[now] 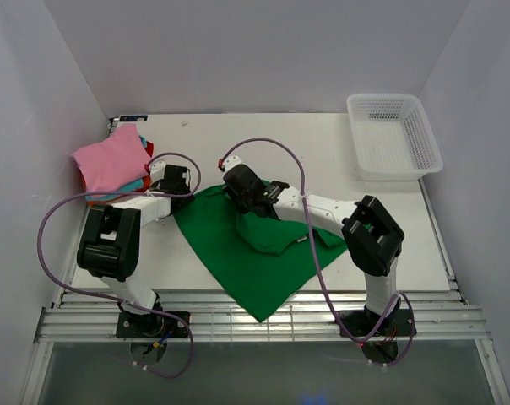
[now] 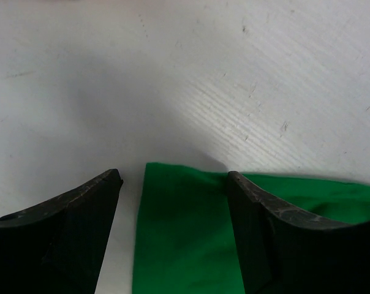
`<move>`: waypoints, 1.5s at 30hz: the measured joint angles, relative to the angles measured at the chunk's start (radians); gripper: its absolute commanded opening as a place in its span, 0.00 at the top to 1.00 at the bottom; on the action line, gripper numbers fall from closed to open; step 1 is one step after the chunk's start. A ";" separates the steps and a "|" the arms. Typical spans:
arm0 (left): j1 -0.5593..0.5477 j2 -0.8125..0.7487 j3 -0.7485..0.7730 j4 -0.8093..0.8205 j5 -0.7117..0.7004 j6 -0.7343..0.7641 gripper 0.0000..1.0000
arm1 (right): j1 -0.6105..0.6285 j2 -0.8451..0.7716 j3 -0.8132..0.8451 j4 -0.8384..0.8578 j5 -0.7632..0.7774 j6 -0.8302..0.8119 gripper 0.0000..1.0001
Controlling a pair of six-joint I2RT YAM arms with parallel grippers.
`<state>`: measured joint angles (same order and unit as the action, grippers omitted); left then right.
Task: Fold and stack the t-shirts
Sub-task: Flatten the tshirt out
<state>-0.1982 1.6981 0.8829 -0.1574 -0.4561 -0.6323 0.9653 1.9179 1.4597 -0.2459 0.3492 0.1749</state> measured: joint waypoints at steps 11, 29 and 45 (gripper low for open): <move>0.000 -0.020 -0.016 -0.026 0.007 -0.012 0.32 | 0.000 0.000 -0.043 -0.015 0.005 0.005 0.92; 0.003 0.018 0.022 -0.013 -0.005 -0.013 1.00 | -0.007 -0.103 -0.126 -0.026 0.094 0.024 0.92; 0.003 -0.261 0.349 -0.226 -0.109 0.001 1.00 | -0.519 -0.585 -0.034 -0.140 0.183 -0.089 0.92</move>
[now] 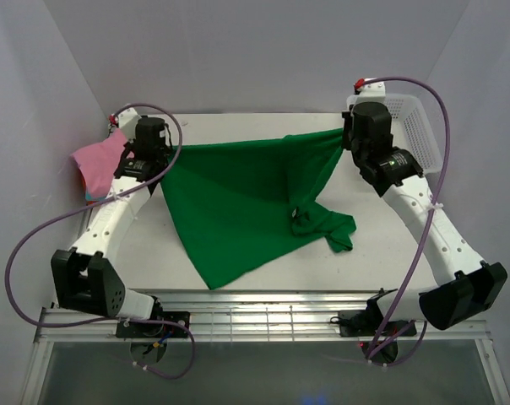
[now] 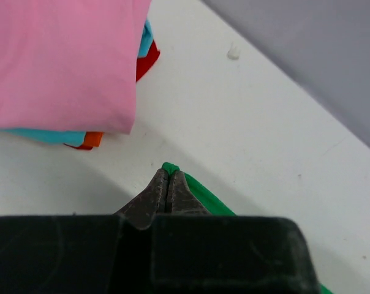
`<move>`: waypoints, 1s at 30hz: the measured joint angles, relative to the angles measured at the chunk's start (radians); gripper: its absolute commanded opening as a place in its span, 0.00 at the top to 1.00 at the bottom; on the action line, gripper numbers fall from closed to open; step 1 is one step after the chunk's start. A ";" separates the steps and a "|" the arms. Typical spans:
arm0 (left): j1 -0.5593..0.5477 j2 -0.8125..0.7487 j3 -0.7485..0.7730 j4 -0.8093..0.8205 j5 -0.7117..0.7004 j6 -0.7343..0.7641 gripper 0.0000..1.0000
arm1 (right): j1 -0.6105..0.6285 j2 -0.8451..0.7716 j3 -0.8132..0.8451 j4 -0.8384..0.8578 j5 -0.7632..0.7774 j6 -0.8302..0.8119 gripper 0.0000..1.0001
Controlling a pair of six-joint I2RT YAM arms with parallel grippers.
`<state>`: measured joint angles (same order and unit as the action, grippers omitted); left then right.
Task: Fold and stack the t-shirts
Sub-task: Flatten the tshirt out
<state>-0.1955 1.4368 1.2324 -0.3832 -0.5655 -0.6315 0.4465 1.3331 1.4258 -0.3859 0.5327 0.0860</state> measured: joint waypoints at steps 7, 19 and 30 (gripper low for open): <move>-0.003 -0.170 0.149 -0.089 0.025 0.085 1.00 | -0.074 -0.003 0.121 -0.079 -0.034 -0.042 0.92; -0.003 -0.446 0.423 -0.336 0.359 0.212 1.00 | -0.075 -0.204 0.481 -0.237 -0.154 -0.081 0.92; 0.008 -0.496 1.047 -0.535 0.664 0.177 1.00 | -0.080 -0.459 0.842 -0.267 -0.329 -0.064 0.92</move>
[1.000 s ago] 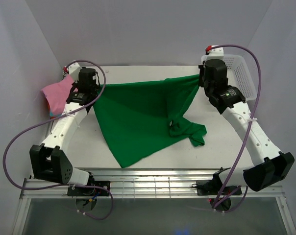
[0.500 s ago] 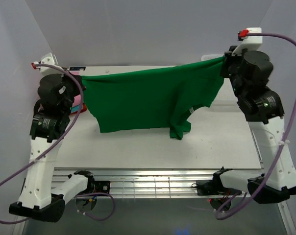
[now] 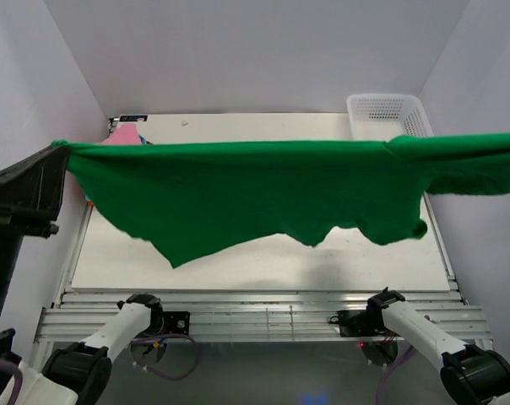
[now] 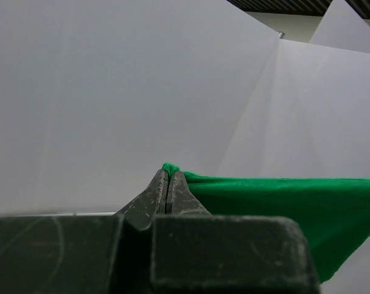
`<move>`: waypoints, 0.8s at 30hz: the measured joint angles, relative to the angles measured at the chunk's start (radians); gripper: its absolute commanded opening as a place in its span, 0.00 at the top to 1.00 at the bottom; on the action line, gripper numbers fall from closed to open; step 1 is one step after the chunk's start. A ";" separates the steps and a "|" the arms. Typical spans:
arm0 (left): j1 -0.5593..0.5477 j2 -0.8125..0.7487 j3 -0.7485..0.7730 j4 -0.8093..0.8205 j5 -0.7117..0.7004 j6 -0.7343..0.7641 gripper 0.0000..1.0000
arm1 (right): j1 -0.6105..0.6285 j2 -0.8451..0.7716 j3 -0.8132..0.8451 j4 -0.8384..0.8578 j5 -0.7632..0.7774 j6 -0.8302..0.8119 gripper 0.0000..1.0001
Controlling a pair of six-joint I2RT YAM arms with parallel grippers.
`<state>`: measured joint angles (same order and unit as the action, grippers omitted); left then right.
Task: Fold and stack the t-shirts
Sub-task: Flatten the tshirt out
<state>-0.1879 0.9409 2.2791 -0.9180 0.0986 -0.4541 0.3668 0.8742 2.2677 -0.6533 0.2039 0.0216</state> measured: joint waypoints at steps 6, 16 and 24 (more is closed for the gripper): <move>0.010 -0.048 -0.042 -0.018 0.043 -0.032 1.00 | -0.001 -0.056 -0.027 0.006 -0.015 0.003 0.92; 0.011 0.064 -0.698 0.171 -0.114 -0.033 1.00 | 0.000 -0.015 -0.513 0.113 0.068 -0.027 0.92; 0.014 0.550 -1.063 0.419 -0.244 -0.048 1.00 | -0.006 0.296 -0.923 0.373 0.106 -0.081 0.92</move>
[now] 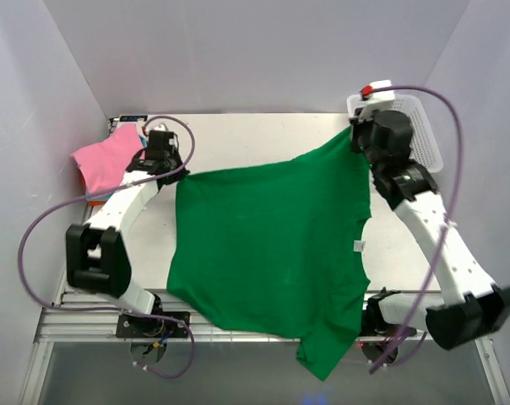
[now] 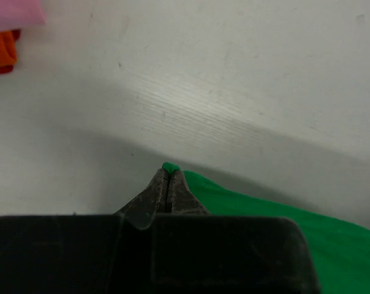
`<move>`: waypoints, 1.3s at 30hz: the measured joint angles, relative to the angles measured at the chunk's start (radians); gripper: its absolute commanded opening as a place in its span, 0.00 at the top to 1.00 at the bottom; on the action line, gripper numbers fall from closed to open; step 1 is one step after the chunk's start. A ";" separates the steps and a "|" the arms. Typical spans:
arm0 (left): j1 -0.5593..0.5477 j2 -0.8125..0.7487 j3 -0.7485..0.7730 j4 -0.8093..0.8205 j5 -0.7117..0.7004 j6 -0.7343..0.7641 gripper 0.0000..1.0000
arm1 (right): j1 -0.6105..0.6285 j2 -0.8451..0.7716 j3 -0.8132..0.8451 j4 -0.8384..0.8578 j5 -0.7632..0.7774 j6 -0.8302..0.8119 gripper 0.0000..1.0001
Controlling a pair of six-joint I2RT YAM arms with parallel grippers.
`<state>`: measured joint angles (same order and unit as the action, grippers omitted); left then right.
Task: Fold and stack the t-shirts
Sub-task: Flatten the tshirt out
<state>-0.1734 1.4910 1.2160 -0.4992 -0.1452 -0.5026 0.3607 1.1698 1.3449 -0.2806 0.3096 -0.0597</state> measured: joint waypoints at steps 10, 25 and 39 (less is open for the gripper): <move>0.000 0.401 0.017 0.109 -0.184 -0.024 0.02 | -0.049 0.497 -0.037 0.210 0.038 -0.013 0.33; -0.125 0.058 0.004 0.199 -0.213 -0.023 0.13 | -0.058 0.569 -0.005 0.207 0.073 0.009 0.42; -0.248 0.235 -0.121 0.220 -0.125 -0.048 0.07 | -0.057 1.095 0.581 -0.097 -0.182 0.058 0.46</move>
<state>-0.4213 1.7256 1.0954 -0.2790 -0.2703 -0.5503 0.3038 2.2646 1.9263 -0.3779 0.1272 -0.0013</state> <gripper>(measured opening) 0.926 0.549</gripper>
